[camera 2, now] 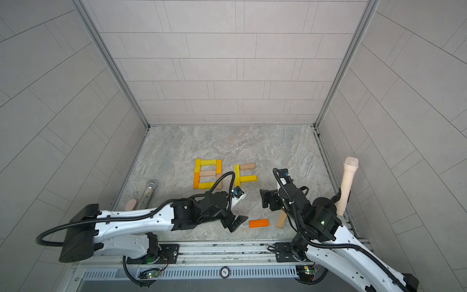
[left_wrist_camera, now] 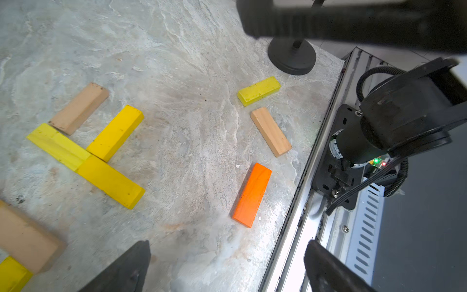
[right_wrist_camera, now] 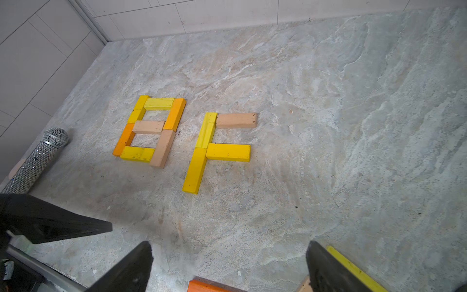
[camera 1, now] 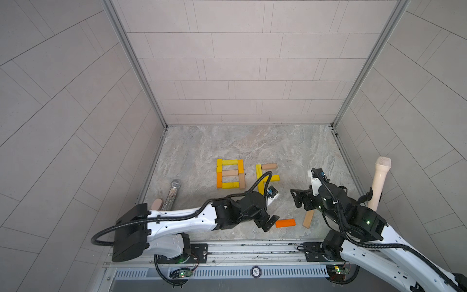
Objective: Assemble the number 8 with building blocks
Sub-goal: Assemble the building block at the center of the board, then adjust the building block at the center of the board.
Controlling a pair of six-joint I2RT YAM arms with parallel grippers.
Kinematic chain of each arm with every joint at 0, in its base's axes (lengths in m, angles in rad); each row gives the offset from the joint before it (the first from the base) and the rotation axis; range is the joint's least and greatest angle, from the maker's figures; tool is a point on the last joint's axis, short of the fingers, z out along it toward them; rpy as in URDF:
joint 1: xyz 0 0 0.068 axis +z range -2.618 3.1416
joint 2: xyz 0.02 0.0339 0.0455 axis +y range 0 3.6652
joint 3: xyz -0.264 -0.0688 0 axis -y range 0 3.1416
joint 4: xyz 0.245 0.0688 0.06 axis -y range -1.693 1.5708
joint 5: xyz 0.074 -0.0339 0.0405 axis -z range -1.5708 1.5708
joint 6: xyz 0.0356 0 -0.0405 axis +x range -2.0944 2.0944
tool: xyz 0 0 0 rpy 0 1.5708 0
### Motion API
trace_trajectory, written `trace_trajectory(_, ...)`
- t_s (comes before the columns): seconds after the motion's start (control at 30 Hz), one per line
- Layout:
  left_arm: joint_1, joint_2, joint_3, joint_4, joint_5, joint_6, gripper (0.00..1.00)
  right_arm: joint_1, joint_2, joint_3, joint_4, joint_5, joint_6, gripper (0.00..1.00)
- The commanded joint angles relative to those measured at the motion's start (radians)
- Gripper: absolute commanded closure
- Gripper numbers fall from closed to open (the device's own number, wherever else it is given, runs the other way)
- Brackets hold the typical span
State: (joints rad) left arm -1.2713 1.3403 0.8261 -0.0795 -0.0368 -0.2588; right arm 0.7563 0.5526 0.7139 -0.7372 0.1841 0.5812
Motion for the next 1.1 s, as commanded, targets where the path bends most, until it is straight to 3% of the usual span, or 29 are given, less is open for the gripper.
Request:
trace_trajectory(0.0,-0.024,0.074,0.019,0.085,-0.062,-0.031,0.01,-0.004,0.002,-0.004,-0.085,0.005,0.026,0.04)
trace_trajectory(0.2,-0.049,0.176,0.032,0.112,-0.092,-0.023,0.03,-0.009,-0.024,-0.075,0.002,0.015,-0.023,0.06)
trace_trajectory(0.57,-0.068,0.289,0.100,0.110,-0.021,-0.040,0.08,-0.009,-0.030,-0.044,-0.062,-0.015,-0.007,0.09)
trace_trajectory(0.77,-0.069,0.345,0.147,0.095,0.044,-0.001,0.09,-0.008,-0.077,-0.042,-0.116,0.044,0.035,0.10)
trace_trajectory(1.07,-0.071,0.435,0.236,0.024,0.100,0.074,0.20,-0.009,-0.118,-0.023,-0.183,0.115,0.104,0.14)
